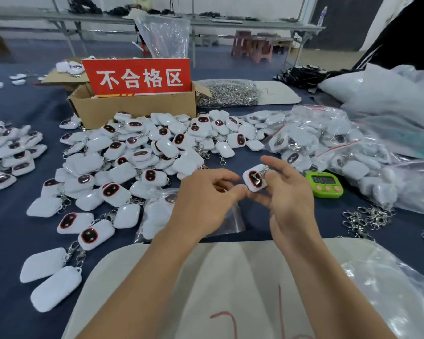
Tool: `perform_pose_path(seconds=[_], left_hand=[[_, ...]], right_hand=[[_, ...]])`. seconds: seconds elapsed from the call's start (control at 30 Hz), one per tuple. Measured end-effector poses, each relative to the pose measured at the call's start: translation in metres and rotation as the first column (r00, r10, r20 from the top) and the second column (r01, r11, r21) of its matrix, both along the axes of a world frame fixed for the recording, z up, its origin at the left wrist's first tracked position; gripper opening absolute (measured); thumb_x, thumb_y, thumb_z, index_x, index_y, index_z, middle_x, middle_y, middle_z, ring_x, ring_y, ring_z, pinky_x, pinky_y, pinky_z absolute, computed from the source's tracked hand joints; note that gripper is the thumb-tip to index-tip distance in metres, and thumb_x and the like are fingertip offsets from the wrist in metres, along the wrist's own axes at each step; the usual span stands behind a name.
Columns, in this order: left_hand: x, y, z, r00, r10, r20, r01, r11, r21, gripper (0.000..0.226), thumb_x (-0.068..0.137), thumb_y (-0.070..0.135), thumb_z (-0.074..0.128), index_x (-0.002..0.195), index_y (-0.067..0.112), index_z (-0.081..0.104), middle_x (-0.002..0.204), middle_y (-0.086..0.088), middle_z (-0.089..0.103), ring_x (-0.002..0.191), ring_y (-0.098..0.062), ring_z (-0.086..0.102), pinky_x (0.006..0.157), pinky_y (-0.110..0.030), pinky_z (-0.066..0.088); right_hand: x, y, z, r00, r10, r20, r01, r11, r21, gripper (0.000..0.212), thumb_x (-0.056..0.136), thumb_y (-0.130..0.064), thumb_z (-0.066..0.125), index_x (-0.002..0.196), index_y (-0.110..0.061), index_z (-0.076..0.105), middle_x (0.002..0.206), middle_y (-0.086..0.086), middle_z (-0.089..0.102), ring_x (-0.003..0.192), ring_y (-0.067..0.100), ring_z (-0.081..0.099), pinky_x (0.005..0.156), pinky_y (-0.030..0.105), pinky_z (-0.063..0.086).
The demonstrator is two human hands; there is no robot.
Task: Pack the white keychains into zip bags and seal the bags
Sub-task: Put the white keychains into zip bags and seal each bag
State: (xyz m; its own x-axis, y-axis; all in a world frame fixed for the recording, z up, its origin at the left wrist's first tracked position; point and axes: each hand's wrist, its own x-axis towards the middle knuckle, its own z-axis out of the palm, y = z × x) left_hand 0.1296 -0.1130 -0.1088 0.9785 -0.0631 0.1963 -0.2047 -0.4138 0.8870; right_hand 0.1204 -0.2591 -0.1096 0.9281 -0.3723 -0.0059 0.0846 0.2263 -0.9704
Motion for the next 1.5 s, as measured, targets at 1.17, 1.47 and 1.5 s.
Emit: perform_pose_path(seconds=[1.17, 1.47, 1.5], left_hand=[[0.0011, 0.0022, 0.0004, 0.994, 0.009, -0.104, -0.047, 0.928, -0.368, 0.027, 0.082, 0.004, 0.081, 0.101, 0.023, 0.08, 0.087, 0.004, 0.08, 0.078, -0.007, 0.075, 0.062, -0.012, 0.051], [0.0025, 0.0023, 0.0029, 0.983, 0.123, -0.134, -0.158, 0.943, -0.293, 0.031, 0.077, 0.005, 0.082, 0.094, 0.031, 0.078, 0.079, 0.01, 0.079, 0.072, -0.009, 0.075, 0.069, -0.033, 0.057], [0.003, 0.0035, 0.003, 0.982, 0.123, -0.142, -0.159, 0.944, -0.288, 0.032, 0.077, 0.004, 0.081, 0.094, 0.03, 0.078, 0.079, 0.01, 0.079, 0.073, -0.01, 0.075, 0.07, -0.034, 0.058]], right_hand=[[-0.0024, 0.0004, 0.0014, 0.931, 0.339, -0.135, -0.355, 0.927, -0.124, 0.019, 0.091, 0.006, 0.063, 0.081, -0.008, 0.072, 0.079, 0.02, 0.076, 0.075, 0.035, 0.077, 0.068, 0.043, 0.065], [-0.0034, 0.0018, -0.0038, 0.892, 0.424, -0.155, -0.45, 0.868, -0.212, 0.019, 0.074, -0.012, 0.073, 0.093, -0.01, 0.071, 0.085, 0.012, 0.08, 0.085, 0.029, 0.079, 0.081, 0.044, 0.064], [-0.0039, 0.002, -0.0045, 0.891, 0.421, -0.168, -0.452, 0.856, -0.25, 0.024, 0.072, -0.016, 0.077, 0.095, -0.013, 0.071, 0.085, 0.01, 0.08, 0.087, 0.03, 0.078, 0.086, 0.048, 0.063]])
